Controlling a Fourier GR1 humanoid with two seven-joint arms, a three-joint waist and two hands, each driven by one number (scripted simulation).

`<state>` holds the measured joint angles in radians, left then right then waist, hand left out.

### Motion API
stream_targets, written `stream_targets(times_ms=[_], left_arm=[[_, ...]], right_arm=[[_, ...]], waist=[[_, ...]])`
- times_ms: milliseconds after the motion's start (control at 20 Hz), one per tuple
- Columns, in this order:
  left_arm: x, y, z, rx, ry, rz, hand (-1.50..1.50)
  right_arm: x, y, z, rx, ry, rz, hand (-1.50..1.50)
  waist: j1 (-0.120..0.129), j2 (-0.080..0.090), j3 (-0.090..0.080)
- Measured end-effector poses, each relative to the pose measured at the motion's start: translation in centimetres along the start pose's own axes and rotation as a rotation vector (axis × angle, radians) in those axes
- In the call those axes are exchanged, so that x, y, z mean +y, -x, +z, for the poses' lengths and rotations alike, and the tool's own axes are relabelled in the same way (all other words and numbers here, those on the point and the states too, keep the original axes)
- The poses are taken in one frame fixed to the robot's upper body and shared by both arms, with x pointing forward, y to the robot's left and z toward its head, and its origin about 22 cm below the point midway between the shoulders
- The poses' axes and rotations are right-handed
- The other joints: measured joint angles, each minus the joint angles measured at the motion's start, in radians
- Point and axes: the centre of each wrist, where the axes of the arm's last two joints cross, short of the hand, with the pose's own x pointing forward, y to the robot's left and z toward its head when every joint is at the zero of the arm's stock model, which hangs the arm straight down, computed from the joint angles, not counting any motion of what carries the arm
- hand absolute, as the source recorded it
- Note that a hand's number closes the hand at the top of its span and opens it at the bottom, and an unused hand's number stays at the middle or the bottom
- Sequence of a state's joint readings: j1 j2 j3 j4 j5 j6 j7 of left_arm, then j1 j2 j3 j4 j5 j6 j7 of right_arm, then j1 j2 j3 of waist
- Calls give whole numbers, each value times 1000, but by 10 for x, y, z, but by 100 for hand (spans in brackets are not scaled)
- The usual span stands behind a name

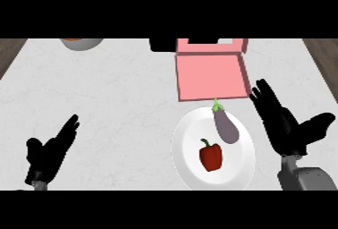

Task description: Pick the bell pepper from the plate and place it in the cardboard box

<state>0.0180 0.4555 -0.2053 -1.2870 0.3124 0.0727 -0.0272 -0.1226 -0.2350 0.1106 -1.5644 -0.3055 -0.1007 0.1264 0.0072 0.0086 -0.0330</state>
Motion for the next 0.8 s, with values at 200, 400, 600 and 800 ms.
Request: stream_targets(times_ms=[200, 400, 600, 800], left_arm=[[29, -10, 9, -16, -130, -116, 0], [50, -36, -1, -89, -238, -227, 0], [52, -47, -7, -121, -304, -285, 0], [54, -54, -12, -130, -342, -311, 0]], right_arm=[[9, -2, -1, -27, -133, 42, -150], [9, -24, -4, -128, -330, 323, -150], [-2, 4, 11, -170, -457, 556, -150], [-29, 46, 27, -245, -511, 438, -150]], waist=[[3, -11, 33], [13, -27, 24], [1, -15, 31], [-5, -8, 35]])
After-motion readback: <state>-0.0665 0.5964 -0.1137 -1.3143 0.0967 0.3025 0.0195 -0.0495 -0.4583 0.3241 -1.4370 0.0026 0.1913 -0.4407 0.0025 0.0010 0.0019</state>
